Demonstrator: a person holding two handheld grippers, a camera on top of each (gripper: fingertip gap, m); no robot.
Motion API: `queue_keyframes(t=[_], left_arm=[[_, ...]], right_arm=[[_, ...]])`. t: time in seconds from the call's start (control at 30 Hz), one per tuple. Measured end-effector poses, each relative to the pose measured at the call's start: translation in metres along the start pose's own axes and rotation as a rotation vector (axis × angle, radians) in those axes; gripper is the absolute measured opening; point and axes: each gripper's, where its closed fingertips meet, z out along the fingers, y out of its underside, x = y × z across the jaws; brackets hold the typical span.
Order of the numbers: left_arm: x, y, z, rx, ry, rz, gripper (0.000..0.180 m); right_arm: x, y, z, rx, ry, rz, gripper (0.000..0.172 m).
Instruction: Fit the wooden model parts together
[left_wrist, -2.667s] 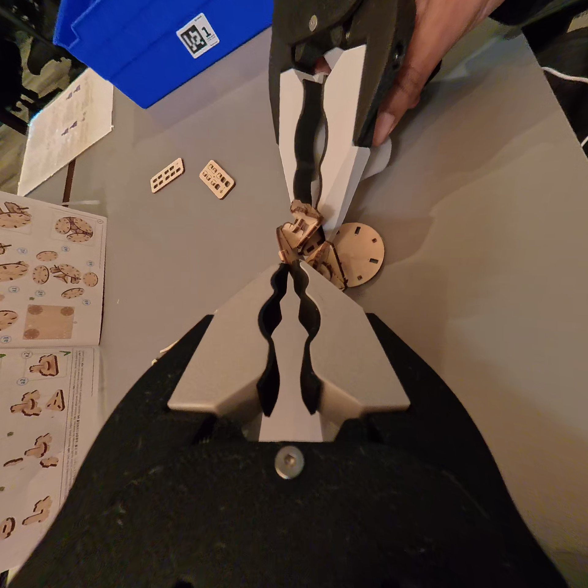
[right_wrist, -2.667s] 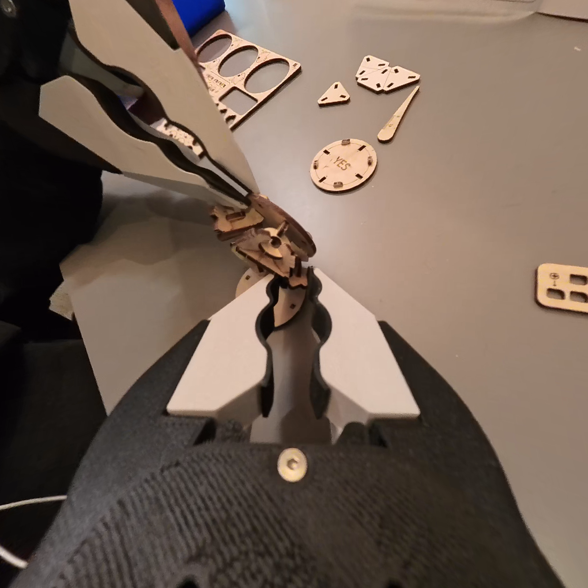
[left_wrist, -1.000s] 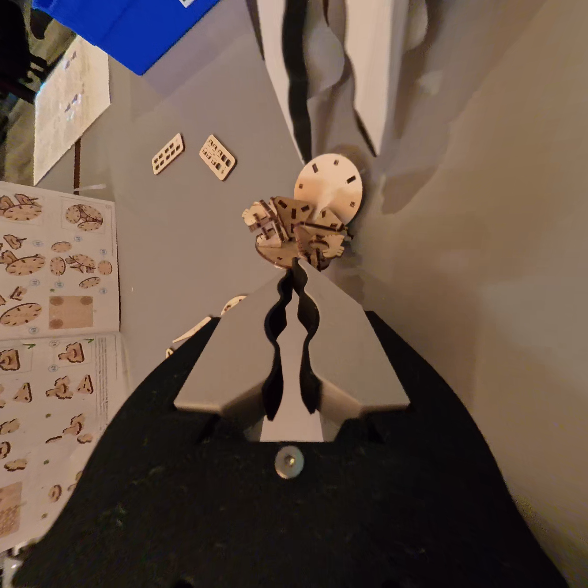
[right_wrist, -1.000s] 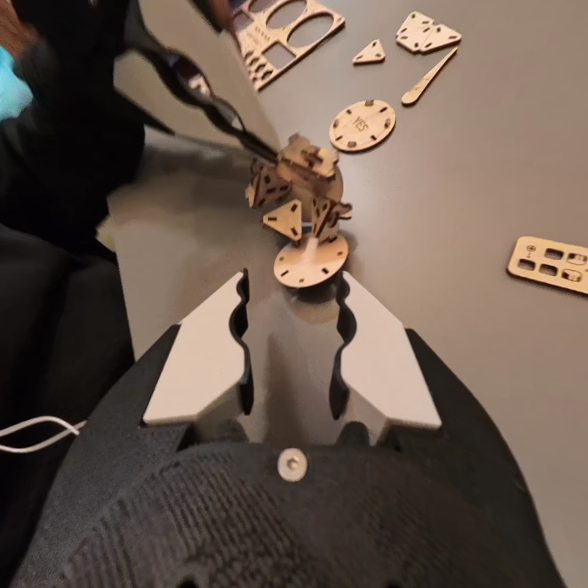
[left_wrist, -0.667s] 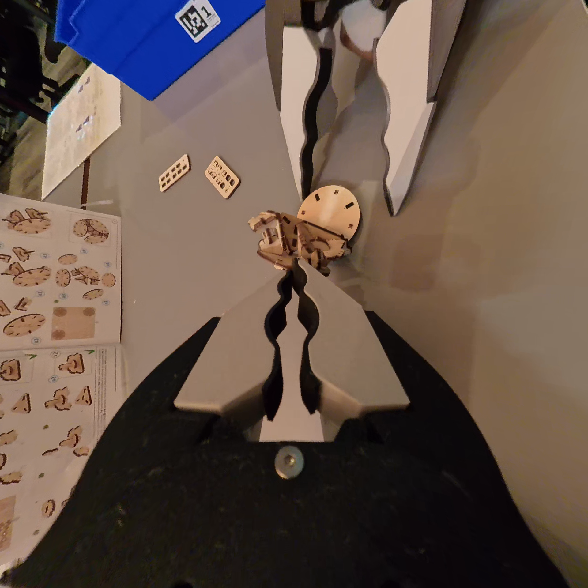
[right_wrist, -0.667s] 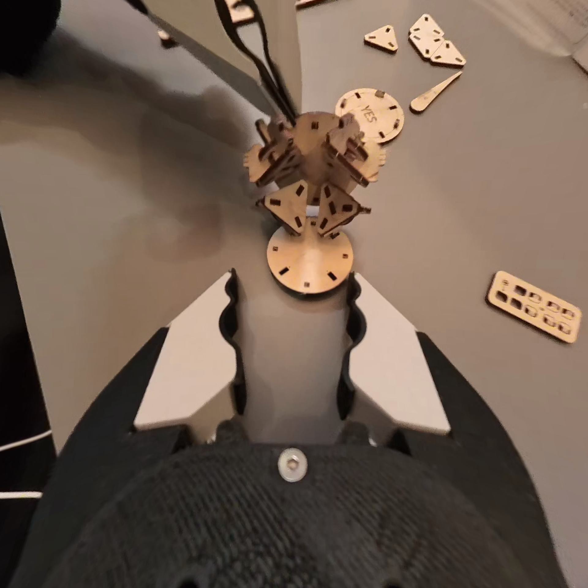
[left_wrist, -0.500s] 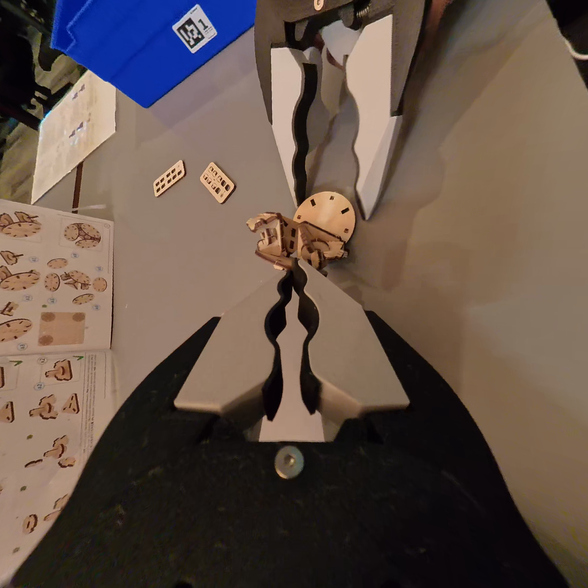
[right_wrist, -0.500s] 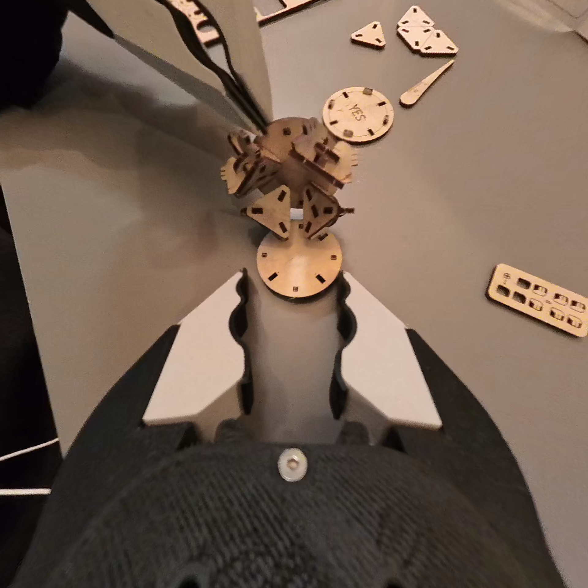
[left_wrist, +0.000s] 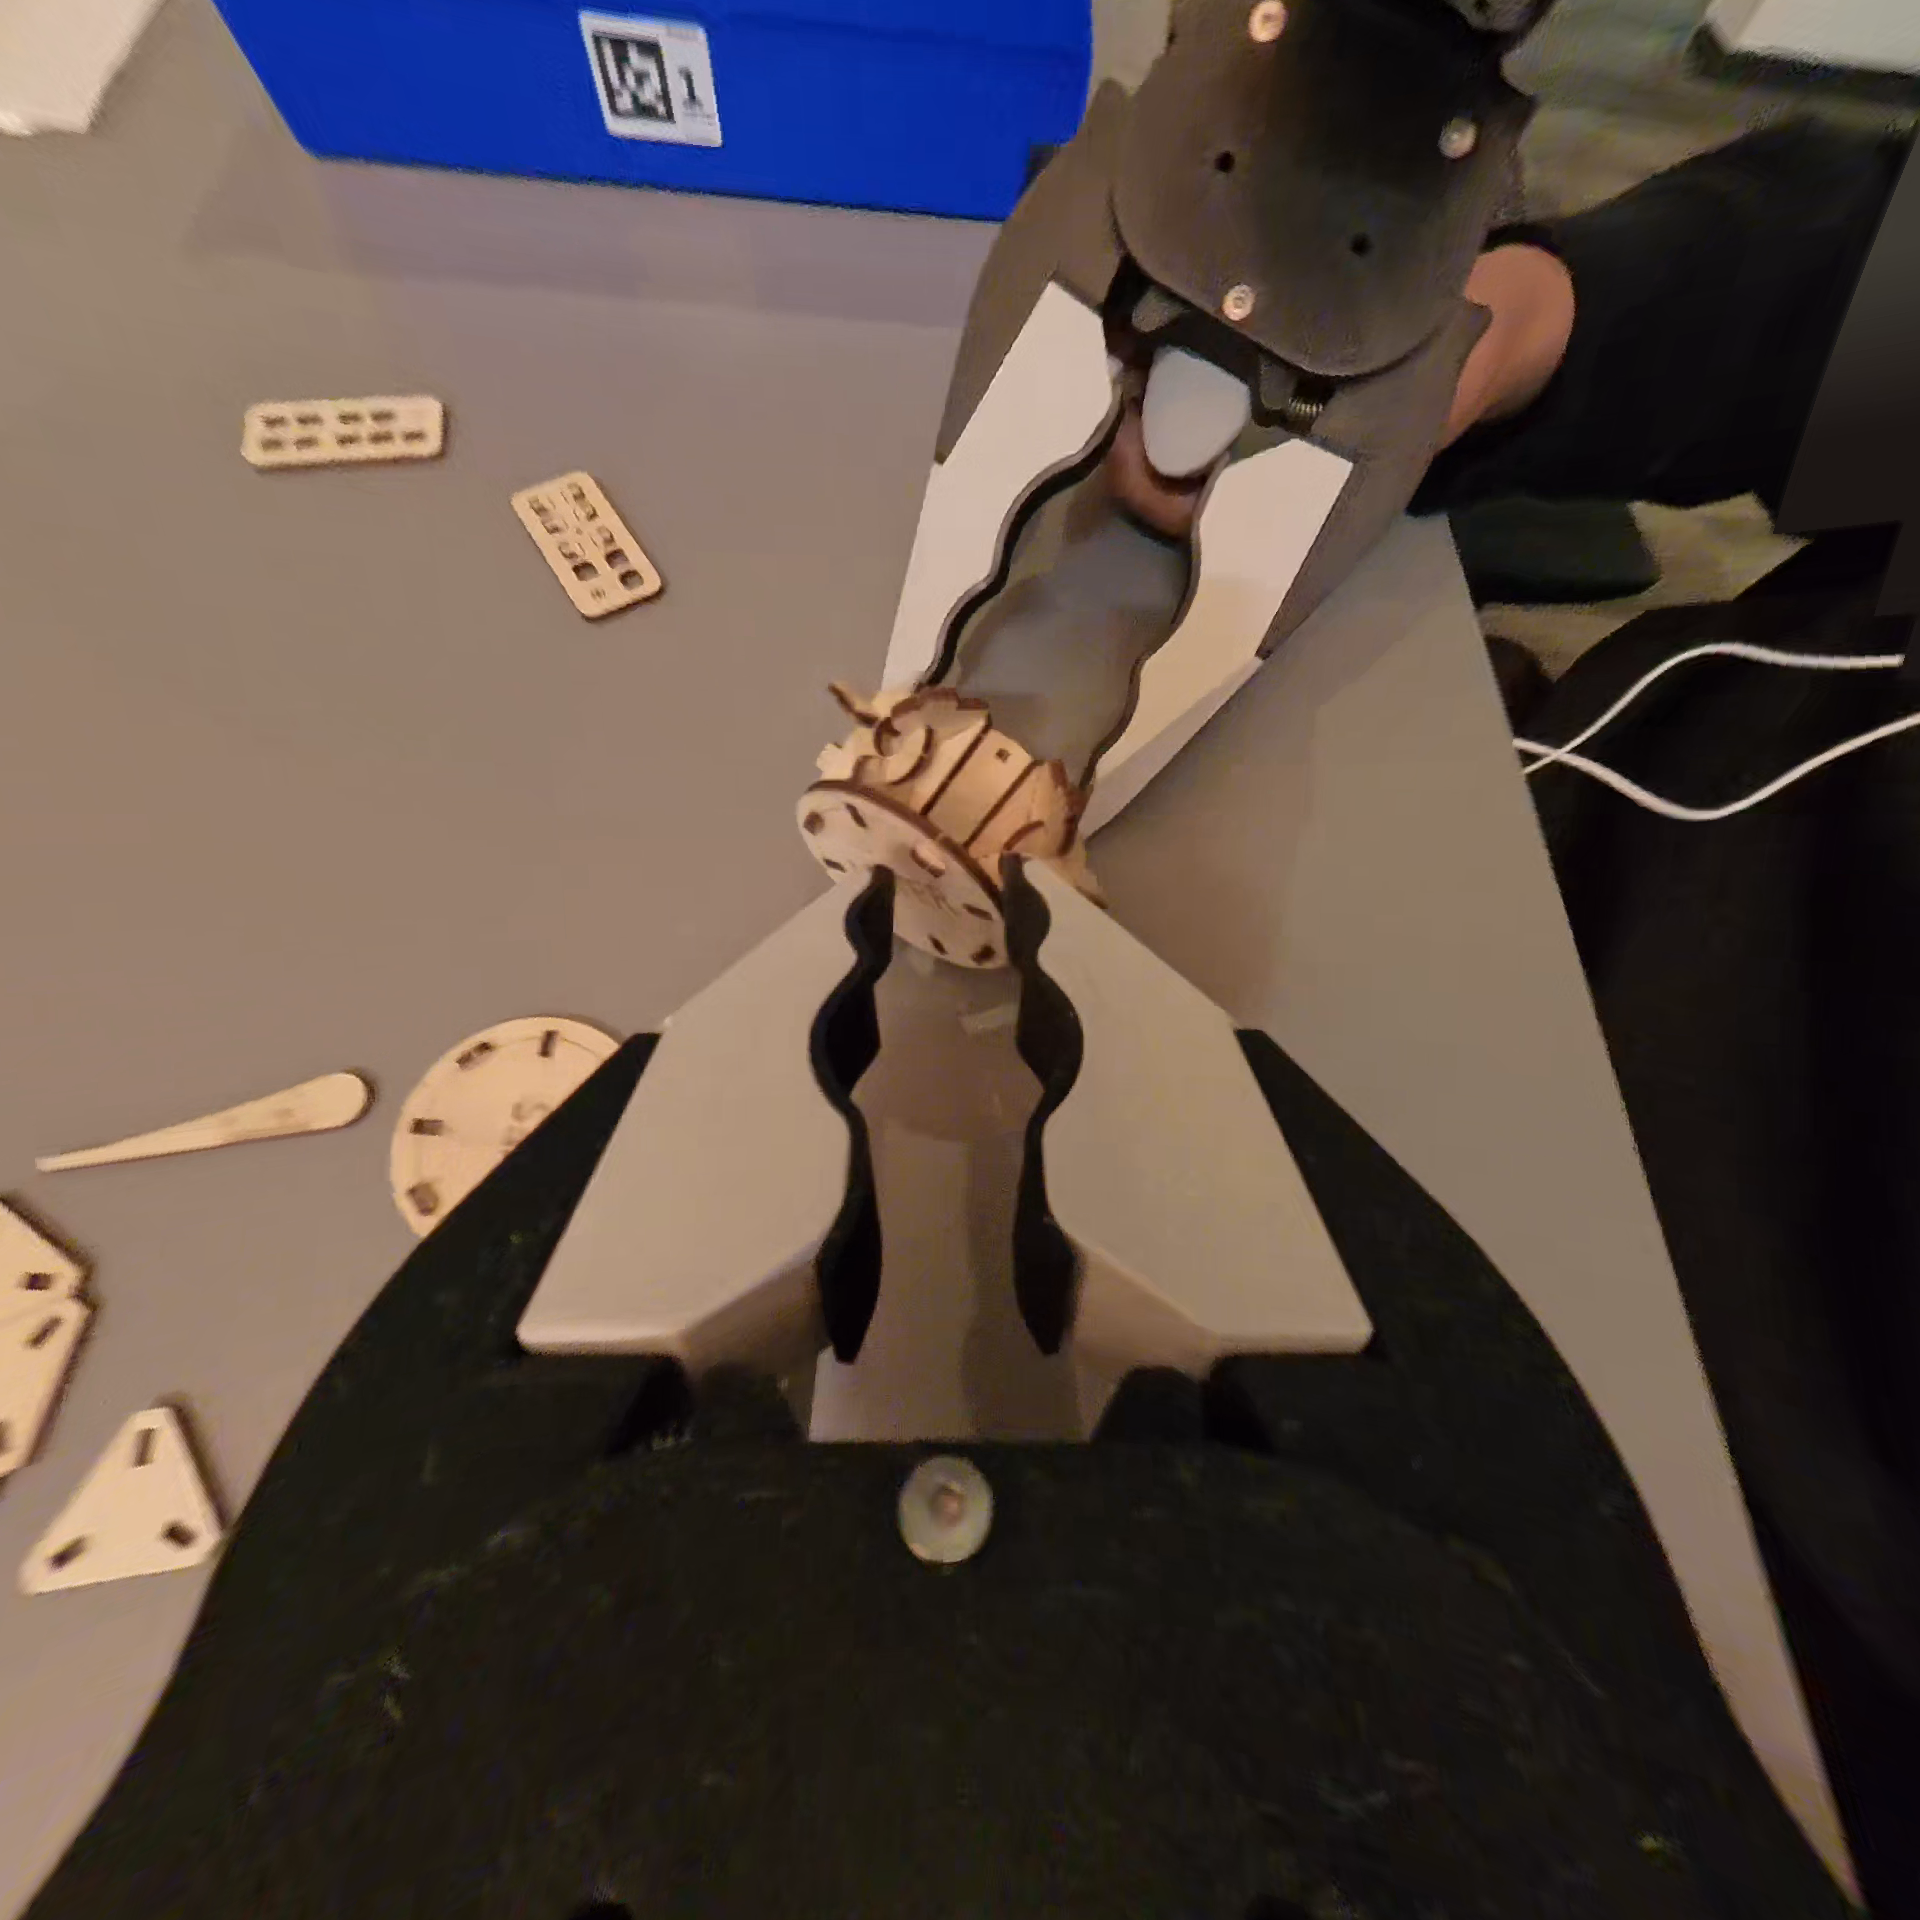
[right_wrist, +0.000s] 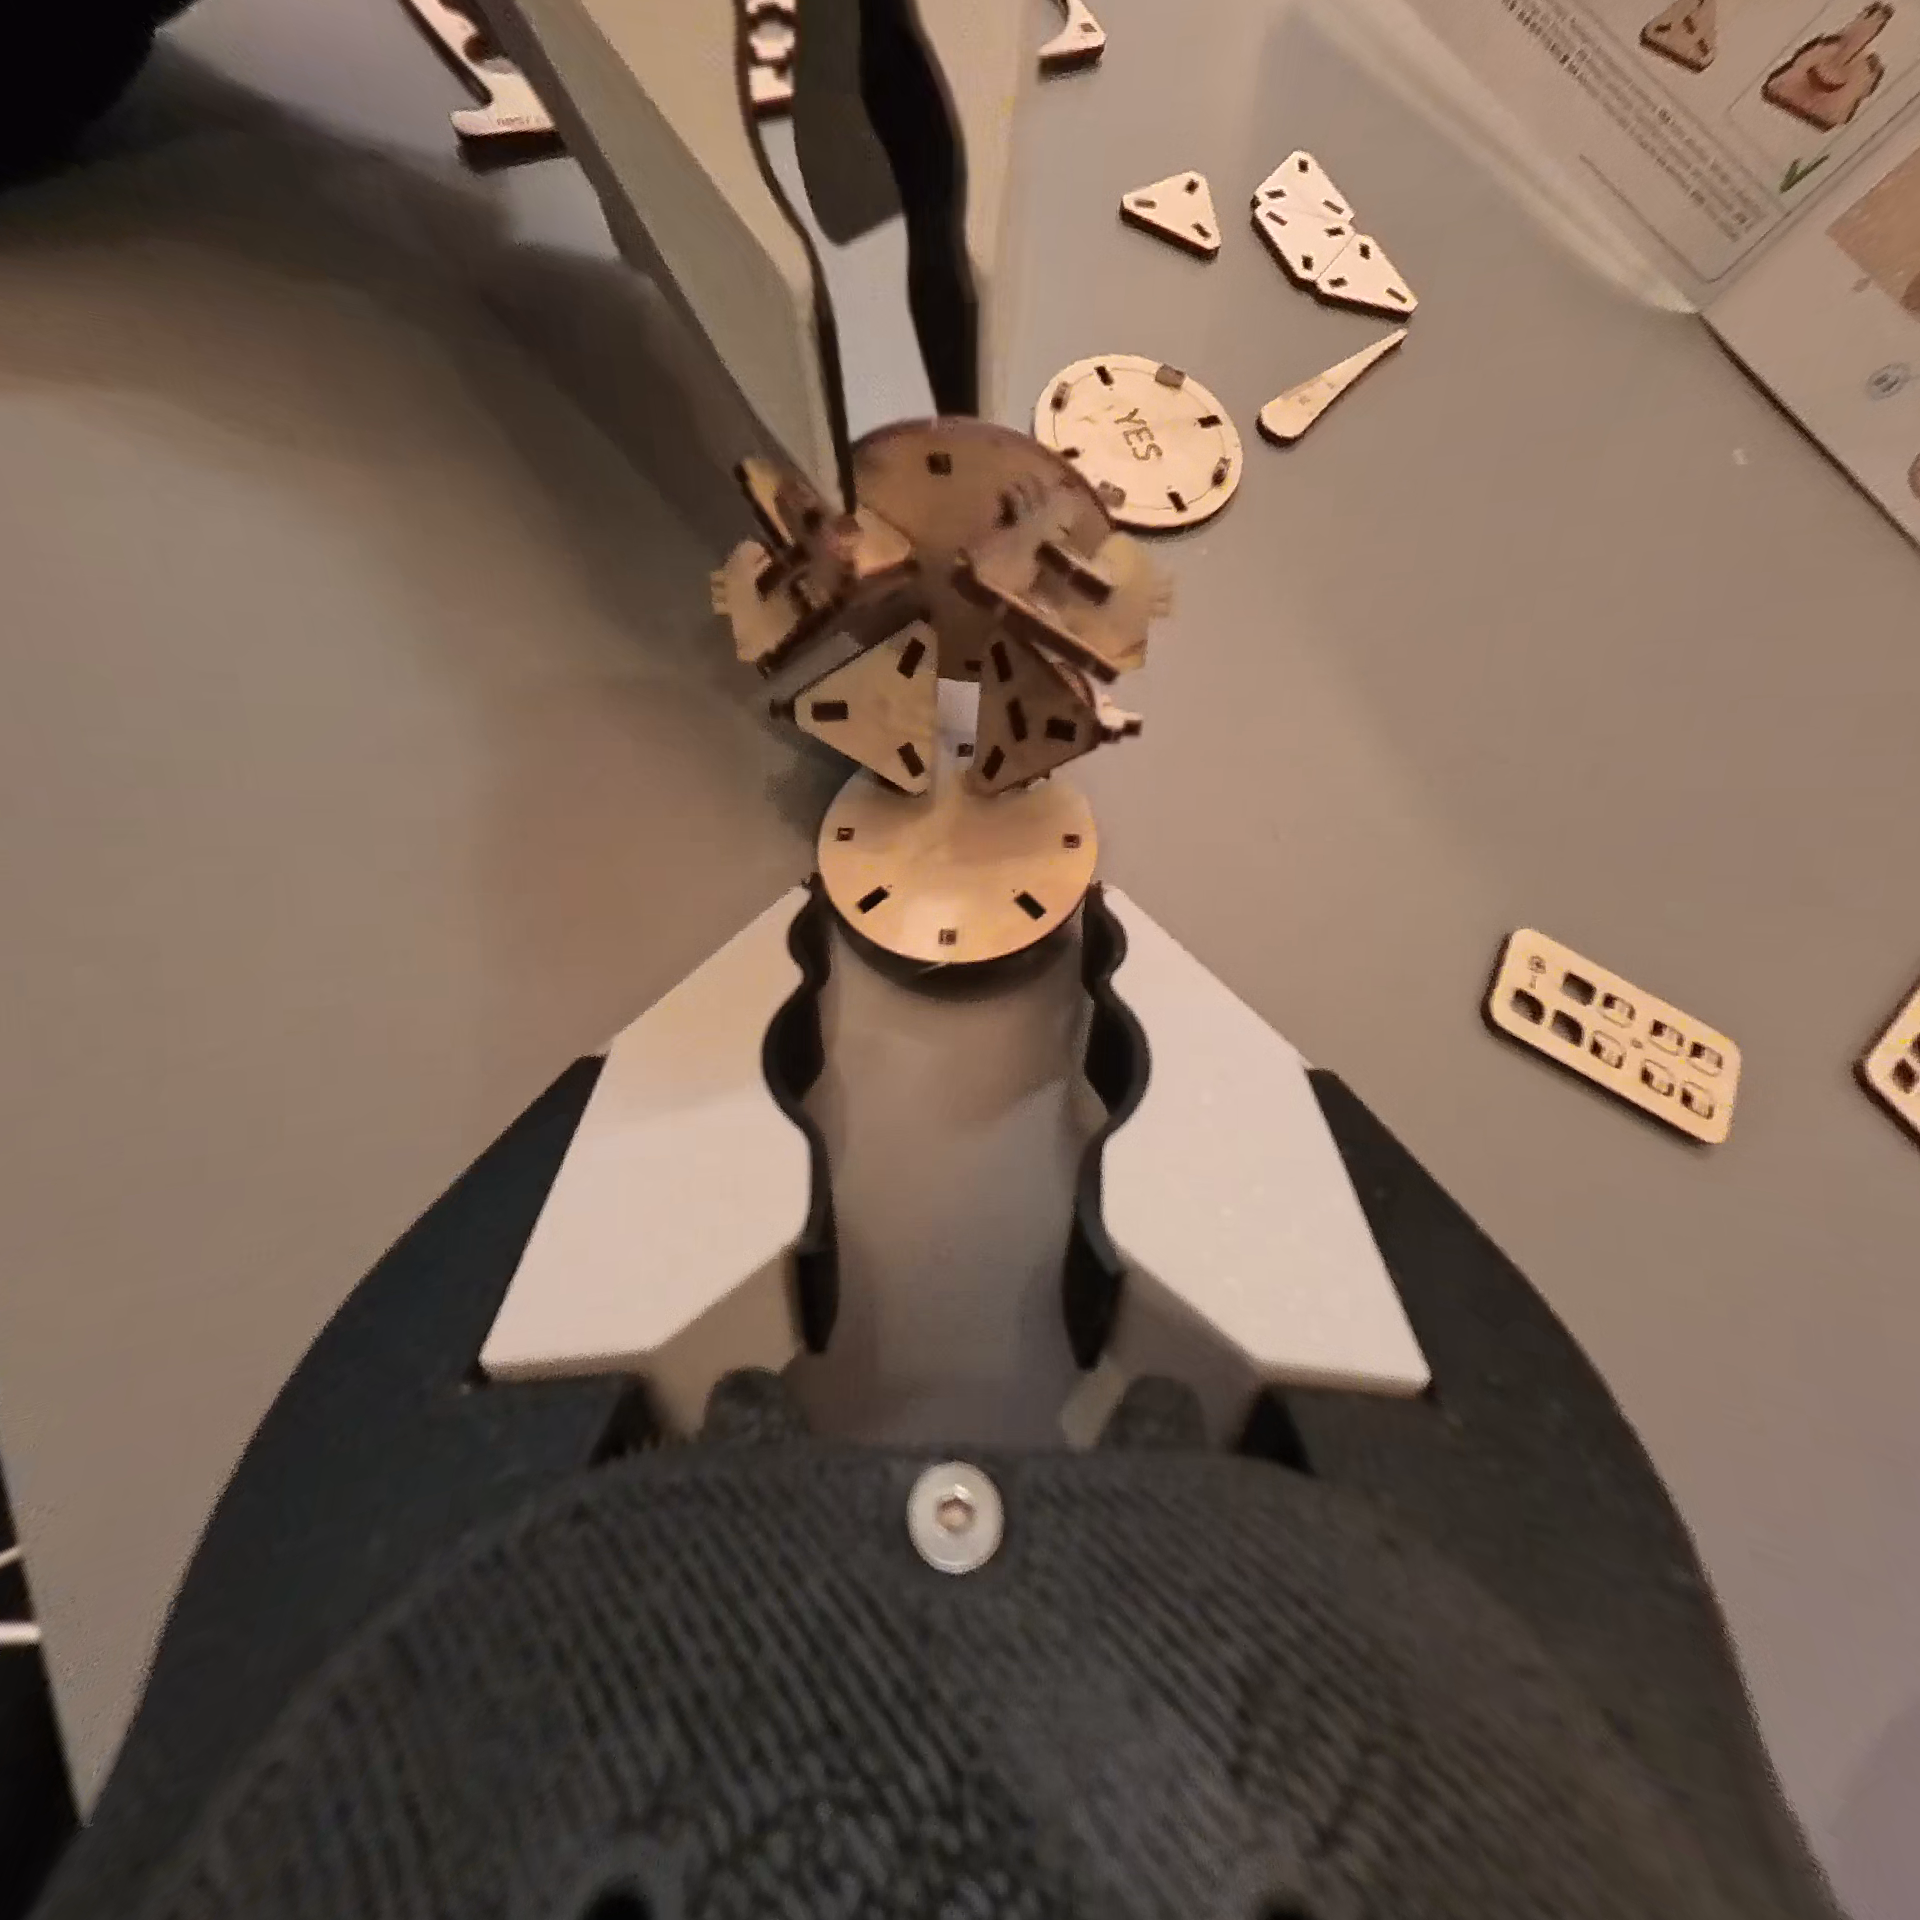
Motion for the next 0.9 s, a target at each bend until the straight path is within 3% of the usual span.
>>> queue_keyframes(t=[0.27,0.43,0.53,0.67,0.8,0.9], left_arm=[[0.007,-0.009,0.002,0.109,0.171,-0.323,0.024],[-0.006,-0.019,-0.003,0.201,0.134,-0.491,0.0],[-0.013,-0.024,-0.009,0.242,0.045,-0.517,0.0],[-0.011,-0.017,-0.006,0.195,-0.044,-0.491,0.0],[-0.021,-0.004,-0.015,0.133,-0.181,-0.422,0.018],[-0.024,0.0,-0.021,0.129,-0.196,-0.427,0.027]], right_arm=[[-0.001,-0.001,0.001,0.002,-0.004,-0.022,0.048],[-0.003,-0.001,0.001,0.003,-0.02,-0.023,0.048],[-0.003,-0.001,0.001,0.004,-0.016,-0.03,0.048],[-0.003,-0.002,0.001,0.005,-0.009,-0.035,0.048],[-0.003,-0.001,0.0,0.005,-0.011,-0.033,0.048],[0.0,0.001,0.0,-0.001,-0.015,-0.005,0.048]])
